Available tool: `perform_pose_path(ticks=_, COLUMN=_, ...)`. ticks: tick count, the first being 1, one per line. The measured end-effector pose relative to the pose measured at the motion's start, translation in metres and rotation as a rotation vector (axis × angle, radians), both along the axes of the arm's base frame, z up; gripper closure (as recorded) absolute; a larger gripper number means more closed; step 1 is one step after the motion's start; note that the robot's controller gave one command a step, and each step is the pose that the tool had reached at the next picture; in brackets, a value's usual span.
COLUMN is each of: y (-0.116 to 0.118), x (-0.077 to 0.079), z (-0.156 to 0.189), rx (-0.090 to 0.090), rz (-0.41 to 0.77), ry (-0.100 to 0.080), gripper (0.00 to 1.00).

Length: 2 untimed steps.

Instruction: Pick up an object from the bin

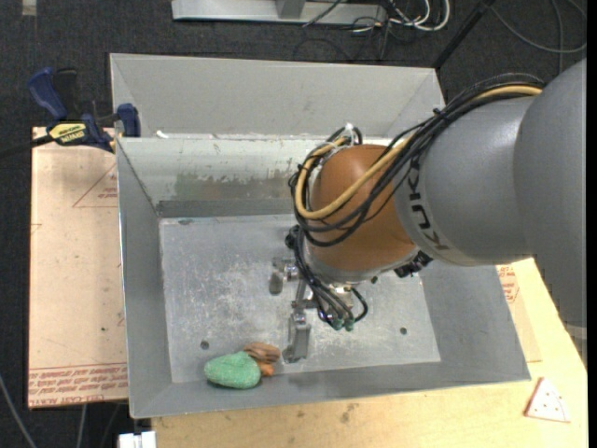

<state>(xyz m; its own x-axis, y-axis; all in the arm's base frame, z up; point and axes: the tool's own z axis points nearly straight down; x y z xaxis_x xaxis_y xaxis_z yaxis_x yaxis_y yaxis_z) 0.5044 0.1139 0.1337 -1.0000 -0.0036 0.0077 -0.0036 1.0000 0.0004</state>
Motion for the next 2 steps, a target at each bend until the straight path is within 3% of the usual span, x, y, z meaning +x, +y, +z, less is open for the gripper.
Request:
perform_pose_path(ticks=1, y=0.0, x=0.002, z=0.004, rx=0.001, rz=-0.003, ry=-0.007, gripper=0.0)
perform_pose_path(ticks=2, y=0.015, x=-0.003, z=-0.014, rx=0.0, rz=0.055, ry=-0.016, gripper=0.0)
